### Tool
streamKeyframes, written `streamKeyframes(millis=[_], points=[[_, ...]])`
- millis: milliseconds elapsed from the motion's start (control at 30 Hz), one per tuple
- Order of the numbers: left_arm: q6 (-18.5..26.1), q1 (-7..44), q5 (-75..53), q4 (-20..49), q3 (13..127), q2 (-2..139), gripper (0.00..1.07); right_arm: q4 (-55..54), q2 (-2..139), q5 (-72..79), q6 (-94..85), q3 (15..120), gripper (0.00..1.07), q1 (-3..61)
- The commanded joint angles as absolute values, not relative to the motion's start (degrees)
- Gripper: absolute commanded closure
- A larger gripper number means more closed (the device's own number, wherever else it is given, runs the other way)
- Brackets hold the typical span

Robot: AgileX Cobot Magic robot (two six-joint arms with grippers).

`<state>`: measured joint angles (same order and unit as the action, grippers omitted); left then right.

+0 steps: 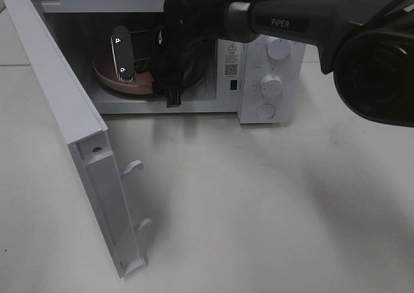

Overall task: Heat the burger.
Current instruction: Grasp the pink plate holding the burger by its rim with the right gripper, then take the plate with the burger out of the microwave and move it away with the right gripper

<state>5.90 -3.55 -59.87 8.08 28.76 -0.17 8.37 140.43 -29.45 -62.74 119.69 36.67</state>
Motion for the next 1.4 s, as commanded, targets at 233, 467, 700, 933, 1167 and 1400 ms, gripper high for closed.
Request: streamKeyframes(millis=[233,467,700,933,1167,1400], points=[[5.4,-3.6,-59.4,8.6,28.4,-1.4,0.09,7.3,141.1,-29.8,-62.2,120.1,0.89,36.7],[5.4,-3.6,-59.4,8.6,28.4,-1.4,0.09,6.9,140.9,-30.9,-62.1,120.1,1.07,36.8],[5.4,-3.6,-59.4,8.6,28.4,-1.4,0.09,6.8,140.8,-31.8,-62.2,120.1,1.07,36.8],[5.4,-3.6,-59.4,8.6,28.4,-1.4,0.09,6.8,139.6,-34.1,-65.1,120.0,1.07,36.9],[5.4,-3.6,-59.4,8.5,28.4,-1.4,0.09,5.9,135.8,-33.8,-69.6,116.7,1.07,36.9],[5.4,-3.6,-59.4,8.5,28.4,-1.4,0.09,5.3,131.4,-29.3,-73.9,109.3,1.07,36.9]])
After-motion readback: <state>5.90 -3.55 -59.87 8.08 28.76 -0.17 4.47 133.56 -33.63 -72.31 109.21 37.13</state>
